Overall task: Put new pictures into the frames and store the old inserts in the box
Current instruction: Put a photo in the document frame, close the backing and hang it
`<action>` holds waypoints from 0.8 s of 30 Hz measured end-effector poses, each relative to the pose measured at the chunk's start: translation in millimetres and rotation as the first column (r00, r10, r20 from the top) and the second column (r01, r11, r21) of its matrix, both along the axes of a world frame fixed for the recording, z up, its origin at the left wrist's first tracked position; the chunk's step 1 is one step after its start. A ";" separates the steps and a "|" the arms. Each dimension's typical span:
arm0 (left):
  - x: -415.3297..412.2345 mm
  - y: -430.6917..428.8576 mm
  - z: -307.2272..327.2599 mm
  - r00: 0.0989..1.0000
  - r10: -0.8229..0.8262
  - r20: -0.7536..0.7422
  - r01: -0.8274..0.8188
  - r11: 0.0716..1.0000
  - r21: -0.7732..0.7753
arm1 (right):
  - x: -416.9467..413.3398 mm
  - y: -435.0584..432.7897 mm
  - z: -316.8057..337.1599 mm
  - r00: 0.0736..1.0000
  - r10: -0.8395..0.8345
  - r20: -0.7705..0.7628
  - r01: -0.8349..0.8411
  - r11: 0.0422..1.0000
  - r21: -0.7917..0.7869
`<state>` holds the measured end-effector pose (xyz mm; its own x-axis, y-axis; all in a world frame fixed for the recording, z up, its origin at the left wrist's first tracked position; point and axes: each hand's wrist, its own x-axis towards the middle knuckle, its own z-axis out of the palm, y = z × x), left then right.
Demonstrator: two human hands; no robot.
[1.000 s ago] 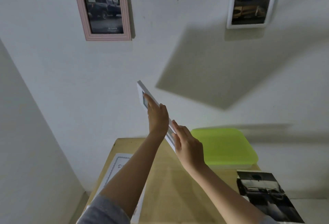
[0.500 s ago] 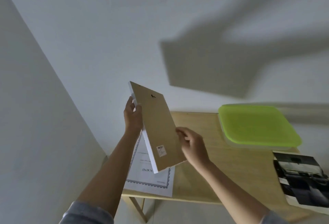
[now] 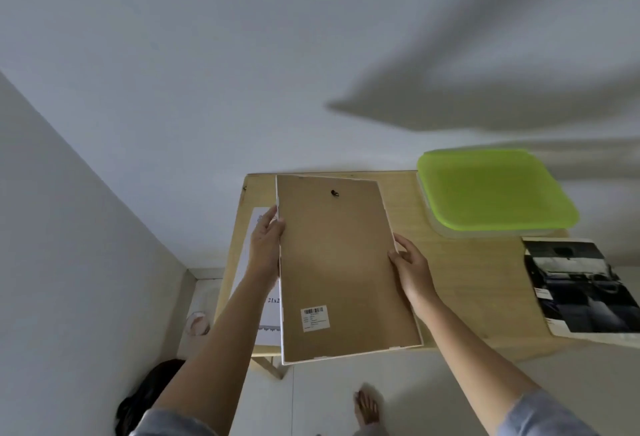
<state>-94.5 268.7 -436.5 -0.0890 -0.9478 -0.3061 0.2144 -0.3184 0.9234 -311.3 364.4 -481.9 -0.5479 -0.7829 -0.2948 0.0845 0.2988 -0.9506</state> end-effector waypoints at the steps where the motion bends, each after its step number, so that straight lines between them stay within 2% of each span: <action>1: -6.5 0.6 -9.0 0.998 -0.023 0.062 0.023 1.000 0.000 | -5.0 3.1 -4.4 1.000 -0.016 -0.015 0.017 1.000 0.006; 6: -34.3 12.0 -55.9 0.904 -0.166 0.393 0.161 0.986 0.046 | -31.1 22.0 -24.7 0.991 -0.058 -0.121 0.065 0.996 0.054; 12: -57.8 24.1 -94.0 0.780 -0.289 0.556 0.327 0.945 0.033 | -55.2 31.9 -45.3 0.972 -0.128 -0.197 0.152 0.982 0.114; 16: -63.4 26.7 -100.3 0.717 -0.289 0.634 0.390 0.921 -0.021 | -61.6 29.4 -55.5 0.959 -0.165 -0.232 0.197 0.973 0.122; 19: -58.8 25.3 -106.8 0.616 -0.278 0.737 0.494 0.865 -0.087 | -62.1 24.3 -59.2 0.954 -0.163 -0.250 0.197 0.973 0.118; 24: -51.8 20.6 -117.9 0.426 -0.188 0.885 0.560 0.823 -0.095 | -62.0 13.9 -65.0 0.949 -0.149 -0.277 0.188 0.974 0.123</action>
